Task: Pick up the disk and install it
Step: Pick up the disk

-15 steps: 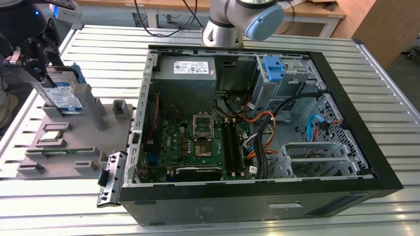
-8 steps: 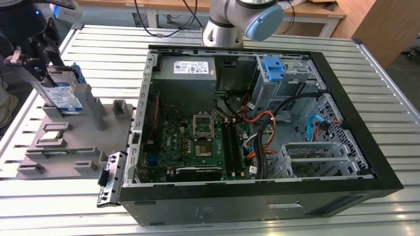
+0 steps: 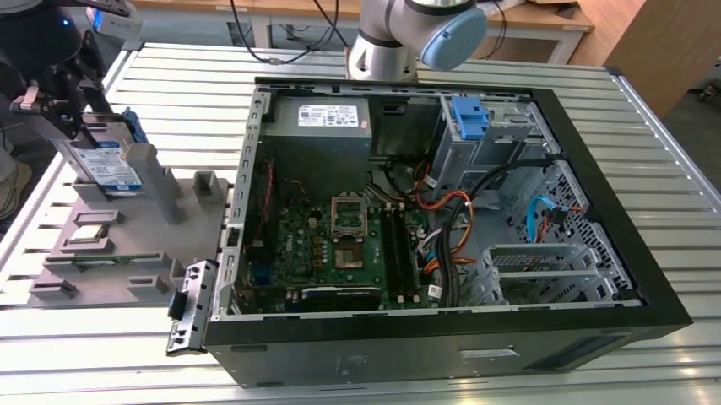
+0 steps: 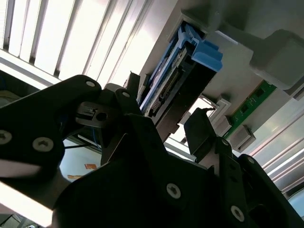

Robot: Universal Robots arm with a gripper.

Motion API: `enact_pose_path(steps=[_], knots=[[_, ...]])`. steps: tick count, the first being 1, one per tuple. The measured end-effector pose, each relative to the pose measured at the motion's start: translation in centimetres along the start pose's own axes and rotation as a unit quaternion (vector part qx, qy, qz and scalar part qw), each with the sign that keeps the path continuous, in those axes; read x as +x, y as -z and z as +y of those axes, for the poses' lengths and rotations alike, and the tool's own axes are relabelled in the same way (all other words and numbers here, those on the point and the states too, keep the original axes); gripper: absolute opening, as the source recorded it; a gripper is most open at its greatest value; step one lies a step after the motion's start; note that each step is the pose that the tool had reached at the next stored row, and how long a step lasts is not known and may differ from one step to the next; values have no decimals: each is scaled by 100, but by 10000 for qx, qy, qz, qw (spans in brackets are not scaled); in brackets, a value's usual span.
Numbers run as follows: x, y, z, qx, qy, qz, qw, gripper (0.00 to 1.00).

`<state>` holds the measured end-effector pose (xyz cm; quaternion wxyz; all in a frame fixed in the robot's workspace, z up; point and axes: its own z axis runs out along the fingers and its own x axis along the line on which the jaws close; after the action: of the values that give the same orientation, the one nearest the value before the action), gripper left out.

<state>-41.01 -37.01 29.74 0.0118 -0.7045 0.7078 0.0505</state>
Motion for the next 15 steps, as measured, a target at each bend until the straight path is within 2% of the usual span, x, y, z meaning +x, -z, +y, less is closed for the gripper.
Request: enact_pose_path(steps=[15], knots=[[-14,27,2,0,-1,-4,10000,65]])
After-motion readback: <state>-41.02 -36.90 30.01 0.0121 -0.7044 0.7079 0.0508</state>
